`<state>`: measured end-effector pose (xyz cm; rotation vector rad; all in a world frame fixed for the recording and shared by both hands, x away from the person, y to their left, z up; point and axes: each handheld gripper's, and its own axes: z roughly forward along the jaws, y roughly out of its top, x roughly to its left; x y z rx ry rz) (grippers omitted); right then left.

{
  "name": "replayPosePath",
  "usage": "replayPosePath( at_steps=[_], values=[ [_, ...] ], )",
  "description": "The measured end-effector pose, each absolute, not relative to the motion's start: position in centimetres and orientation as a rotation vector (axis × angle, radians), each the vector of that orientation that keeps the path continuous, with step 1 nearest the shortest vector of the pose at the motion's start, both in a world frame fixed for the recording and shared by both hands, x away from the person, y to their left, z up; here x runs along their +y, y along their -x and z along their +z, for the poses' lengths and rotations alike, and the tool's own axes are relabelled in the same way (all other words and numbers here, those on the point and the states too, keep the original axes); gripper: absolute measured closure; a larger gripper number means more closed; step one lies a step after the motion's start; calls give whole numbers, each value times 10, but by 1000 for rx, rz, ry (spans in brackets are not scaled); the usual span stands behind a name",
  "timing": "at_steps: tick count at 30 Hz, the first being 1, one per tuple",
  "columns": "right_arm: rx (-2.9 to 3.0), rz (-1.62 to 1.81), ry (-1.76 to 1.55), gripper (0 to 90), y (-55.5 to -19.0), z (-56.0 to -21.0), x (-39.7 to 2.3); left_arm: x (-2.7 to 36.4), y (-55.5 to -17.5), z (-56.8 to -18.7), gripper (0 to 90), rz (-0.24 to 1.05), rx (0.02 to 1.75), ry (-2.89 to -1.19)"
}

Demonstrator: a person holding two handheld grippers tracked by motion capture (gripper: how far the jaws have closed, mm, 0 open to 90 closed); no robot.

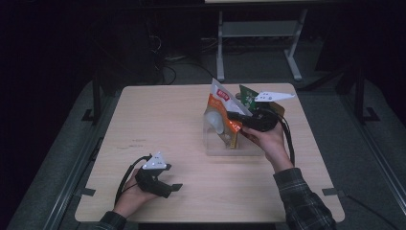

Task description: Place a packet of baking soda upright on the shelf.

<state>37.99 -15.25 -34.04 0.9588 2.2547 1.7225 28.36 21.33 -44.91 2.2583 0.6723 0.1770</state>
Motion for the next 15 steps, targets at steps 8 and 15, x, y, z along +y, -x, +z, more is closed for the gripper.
replayPosePath(
  at_steps=[8, 15],
  values=[
    [2268, 1681, -975, 900, -382, -346, -151, 212, -283, -450, 146, 172, 671, -2270],
    [2308, 1625, -975, 900, -384, -355, -143, 212, -284, -450, 146, 172, 665, -2277]
  ],
)
